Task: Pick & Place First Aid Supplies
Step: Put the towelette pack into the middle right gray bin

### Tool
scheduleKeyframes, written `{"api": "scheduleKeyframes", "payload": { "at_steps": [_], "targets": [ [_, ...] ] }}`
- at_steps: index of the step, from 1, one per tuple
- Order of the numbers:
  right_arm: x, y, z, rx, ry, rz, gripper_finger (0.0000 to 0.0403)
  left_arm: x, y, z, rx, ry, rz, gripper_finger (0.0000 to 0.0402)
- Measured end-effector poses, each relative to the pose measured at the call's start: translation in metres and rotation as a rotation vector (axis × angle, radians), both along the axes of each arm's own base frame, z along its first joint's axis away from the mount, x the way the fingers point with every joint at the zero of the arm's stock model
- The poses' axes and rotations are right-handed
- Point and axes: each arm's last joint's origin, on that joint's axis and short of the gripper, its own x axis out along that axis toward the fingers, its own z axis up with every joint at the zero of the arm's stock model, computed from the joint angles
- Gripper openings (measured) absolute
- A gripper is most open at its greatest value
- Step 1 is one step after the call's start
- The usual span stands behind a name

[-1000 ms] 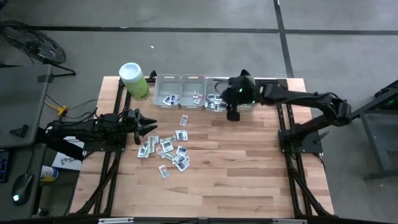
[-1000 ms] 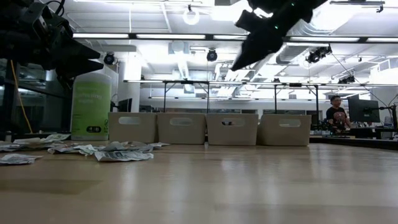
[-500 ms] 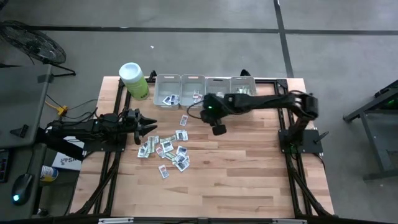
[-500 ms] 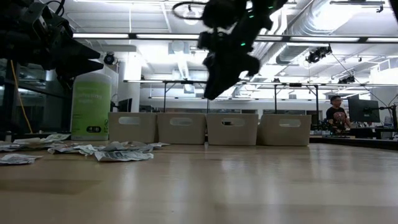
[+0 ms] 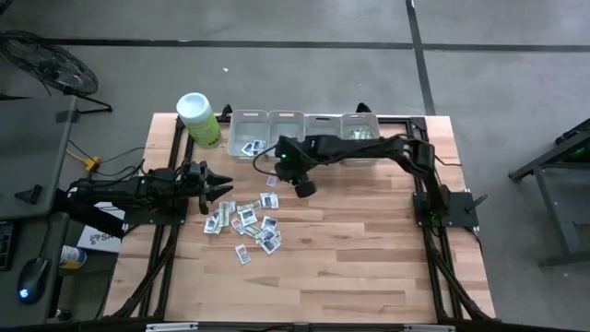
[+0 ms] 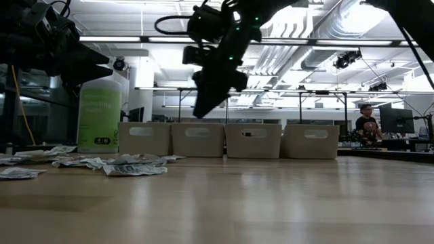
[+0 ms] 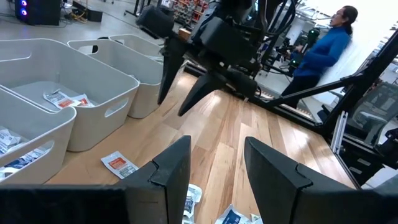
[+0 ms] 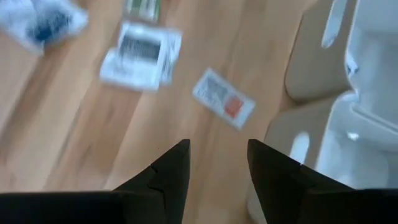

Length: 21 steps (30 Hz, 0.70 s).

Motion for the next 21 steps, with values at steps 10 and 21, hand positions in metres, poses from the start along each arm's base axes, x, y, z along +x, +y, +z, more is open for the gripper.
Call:
{"api": "scheduleKeyframes", "payload": {
  "at_steps": [10, 21],
  "targets": [
    [0.025, 0.007, -0.018, 0.143, -0.163, -0.092, 0.0154, 0.000, 0.000, 0.000, 0.000, 0.000, 0.000, 0.0150],
    [0.029, 0.027, -0.043, 0.245, -0.082, -0.102, 0.0154, 0.000, 0.000, 0.000, 0.000, 0.000, 0.000, 0.0150]
  ]
}}
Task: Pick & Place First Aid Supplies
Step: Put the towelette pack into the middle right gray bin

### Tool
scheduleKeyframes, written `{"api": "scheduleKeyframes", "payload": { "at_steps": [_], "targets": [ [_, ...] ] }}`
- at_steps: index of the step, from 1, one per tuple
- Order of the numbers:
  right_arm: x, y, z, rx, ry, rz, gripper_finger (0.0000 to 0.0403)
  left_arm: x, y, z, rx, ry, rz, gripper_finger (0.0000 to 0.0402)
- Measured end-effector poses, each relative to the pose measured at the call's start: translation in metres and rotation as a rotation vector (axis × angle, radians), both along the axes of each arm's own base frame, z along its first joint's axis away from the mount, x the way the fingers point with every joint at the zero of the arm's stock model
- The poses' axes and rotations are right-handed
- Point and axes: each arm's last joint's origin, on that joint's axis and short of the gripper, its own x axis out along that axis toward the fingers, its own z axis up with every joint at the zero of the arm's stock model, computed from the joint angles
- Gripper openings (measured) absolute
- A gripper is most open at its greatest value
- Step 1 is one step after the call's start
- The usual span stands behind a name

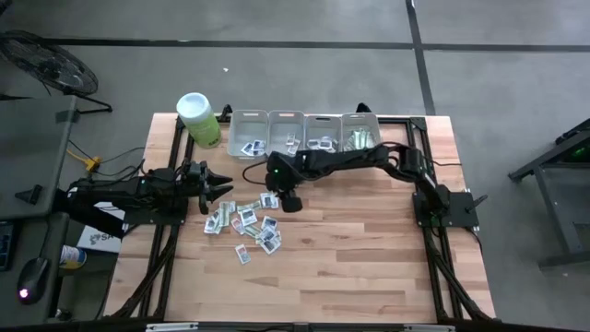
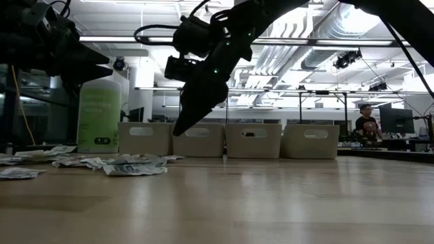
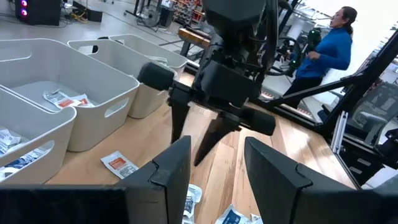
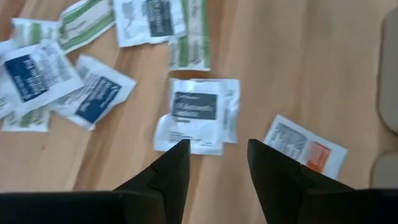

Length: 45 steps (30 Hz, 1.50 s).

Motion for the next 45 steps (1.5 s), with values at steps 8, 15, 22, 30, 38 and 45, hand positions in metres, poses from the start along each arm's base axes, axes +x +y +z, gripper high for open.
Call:
{"api": "scheduleKeyframes", "payload": {
  "at_steps": [8, 15, 22, 30, 38, 45],
  "targets": [
    [0.002, 0.027, -0.005, -0.050, 0.006, 0.180, 0.0155, 0.000, 0.000, 0.000, 0.000, 0.000, 0.000, 0.0150],
    [0.004, 0.043, -0.007, -0.102, -0.002, 0.246, 0.0156, 0.000, 0.000, 0.000, 0.000, 0.000, 0.000, 0.0150],
    [0.008, 0.045, -0.026, -0.181, 0.039, 0.232, 0.0156, 0.000, 0.000, 0.000, 0.000, 0.000, 0.000, 0.0150],
    [0.008, 0.044, -0.027, -0.210, 0.048, 0.211, 0.0156, 0.000, 0.000, 0.000, 0.000, 0.000, 0.000, 0.0150],
    [0.008, 0.045, -0.027, -0.217, 0.045, 0.240, 0.0156, 0.000, 0.000, 0.000, 0.000, 0.000, 0.001, 0.0150],
    [0.008, 0.046, -0.027, -0.200, 0.038, 0.253, 0.0157, 0.000, 0.000, 0.000, 0.000, 0.000, 0.000, 0.0150]
  ]
}}
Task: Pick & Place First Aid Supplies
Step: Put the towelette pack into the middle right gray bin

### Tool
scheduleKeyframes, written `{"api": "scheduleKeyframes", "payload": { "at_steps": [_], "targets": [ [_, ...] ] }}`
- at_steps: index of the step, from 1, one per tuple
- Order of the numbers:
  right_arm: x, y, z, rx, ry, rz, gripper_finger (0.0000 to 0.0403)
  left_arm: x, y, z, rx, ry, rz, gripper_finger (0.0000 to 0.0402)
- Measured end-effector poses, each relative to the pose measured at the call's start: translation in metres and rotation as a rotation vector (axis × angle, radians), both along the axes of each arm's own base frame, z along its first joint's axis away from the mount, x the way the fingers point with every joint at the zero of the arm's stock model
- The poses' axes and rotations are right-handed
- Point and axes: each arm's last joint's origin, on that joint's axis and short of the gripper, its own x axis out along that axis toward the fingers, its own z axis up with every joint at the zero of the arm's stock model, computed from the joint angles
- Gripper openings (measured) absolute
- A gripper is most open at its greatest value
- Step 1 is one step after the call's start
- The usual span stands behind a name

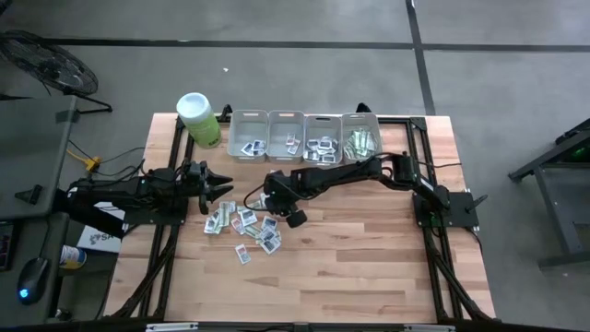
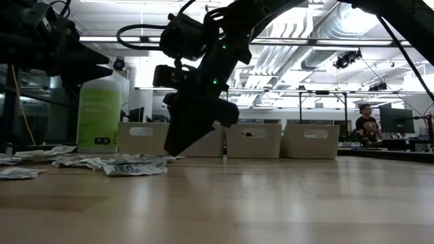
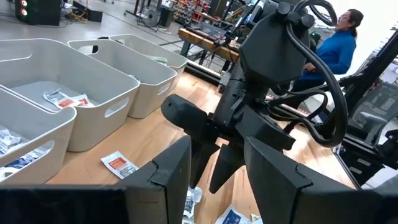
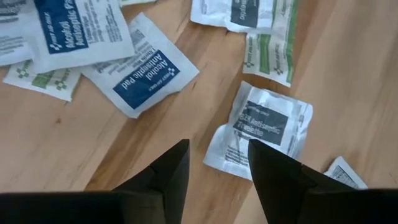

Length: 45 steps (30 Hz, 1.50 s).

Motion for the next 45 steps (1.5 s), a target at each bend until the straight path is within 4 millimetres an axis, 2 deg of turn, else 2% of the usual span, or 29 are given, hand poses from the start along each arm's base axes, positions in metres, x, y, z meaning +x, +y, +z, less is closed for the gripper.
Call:
{"api": "scheduleKeyframes", "payload": {
  "at_steps": [7, 16, 25, 32, 45],
  "targets": [
    [0.004, 0.000, -0.013, 0.020, -0.003, 0.014, 0.0156, 0.000, 0.000, 0.000, 0.000, 0.000, 0.000, 0.0150],
    [0.004, -0.005, -0.014, 0.055, 0.006, -0.053, 0.0147, 0.000, 0.000, 0.000, 0.000, 0.000, 0.000, 0.0150],
    [0.002, -0.016, -0.027, 0.097, 0.067, -0.164, 0.0115, 0.000, 0.000, 0.000, 0.000, 0.000, 0.000, 0.0150],
    [0.002, -0.017, -0.030, 0.095, 0.074, -0.196, 0.0088, 0.000, 0.000, 0.000, 0.000, 0.000, 0.000, 0.0150],
    [0.002, -0.018, -0.031, 0.091, 0.073, -0.258, 0.0004, 0.000, 0.000, 0.000, 0.000, 0.000, 0.000, 0.0150]
  ]
}}
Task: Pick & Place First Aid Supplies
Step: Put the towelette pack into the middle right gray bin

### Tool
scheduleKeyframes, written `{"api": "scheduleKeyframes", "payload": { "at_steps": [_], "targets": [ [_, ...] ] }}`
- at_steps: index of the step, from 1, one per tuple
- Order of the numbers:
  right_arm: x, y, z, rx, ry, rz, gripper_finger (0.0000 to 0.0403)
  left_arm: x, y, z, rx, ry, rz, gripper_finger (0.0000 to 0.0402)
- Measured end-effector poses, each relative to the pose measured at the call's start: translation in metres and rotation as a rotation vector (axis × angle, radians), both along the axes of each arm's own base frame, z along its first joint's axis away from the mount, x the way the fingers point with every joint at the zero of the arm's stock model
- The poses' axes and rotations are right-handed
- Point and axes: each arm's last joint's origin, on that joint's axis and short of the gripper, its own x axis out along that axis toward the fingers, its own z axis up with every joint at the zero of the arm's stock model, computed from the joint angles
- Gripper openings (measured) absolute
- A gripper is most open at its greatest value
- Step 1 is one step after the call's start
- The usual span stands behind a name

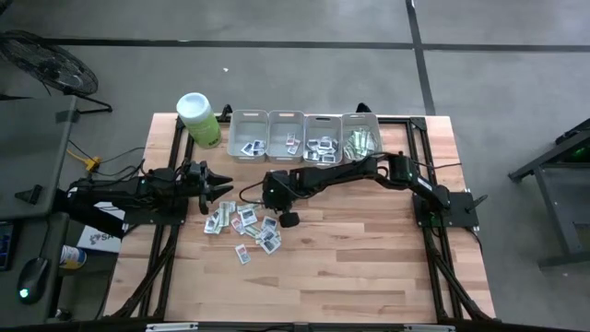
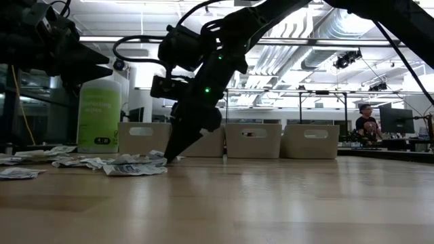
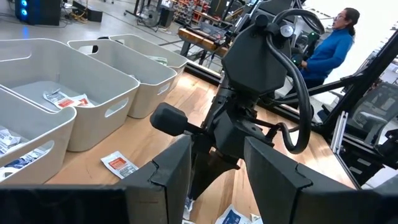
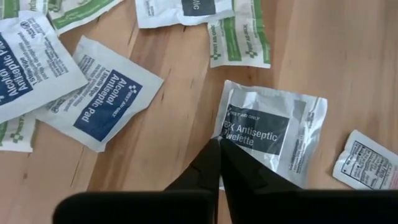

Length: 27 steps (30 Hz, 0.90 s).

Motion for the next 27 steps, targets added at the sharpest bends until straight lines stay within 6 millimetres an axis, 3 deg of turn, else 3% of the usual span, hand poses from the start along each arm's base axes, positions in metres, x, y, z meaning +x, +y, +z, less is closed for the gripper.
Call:
{"api": "scheduleKeyframes", "payload": {
  "at_steps": [7, 17, 21, 27],
  "targets": [
    [0.000, 0.009, 0.003, -0.037, -0.002, -0.022, 0.0001, 0.000, 0.000, 0.000, 0.000, 0.000, 0.000, 0.0150],
    [-0.010, 0.025, 0.037, -0.078, -0.009, -0.006, 0.0000, 0.000, 0.000, 0.000, 0.000, 0.000, 0.000, 0.0150],
    [-0.010, 0.029, 0.040, -0.083, -0.015, 0.002, 0.0000, 0.000, 0.000, 0.000, 0.000, 0.000, -0.001, 0.0150],
    [-0.012, 0.028, 0.045, -0.229, -0.009, -0.072, 0.0000, 0.000, 0.000, 0.000, 0.000, 0.000, -0.001, 0.0150]
  ]
}}
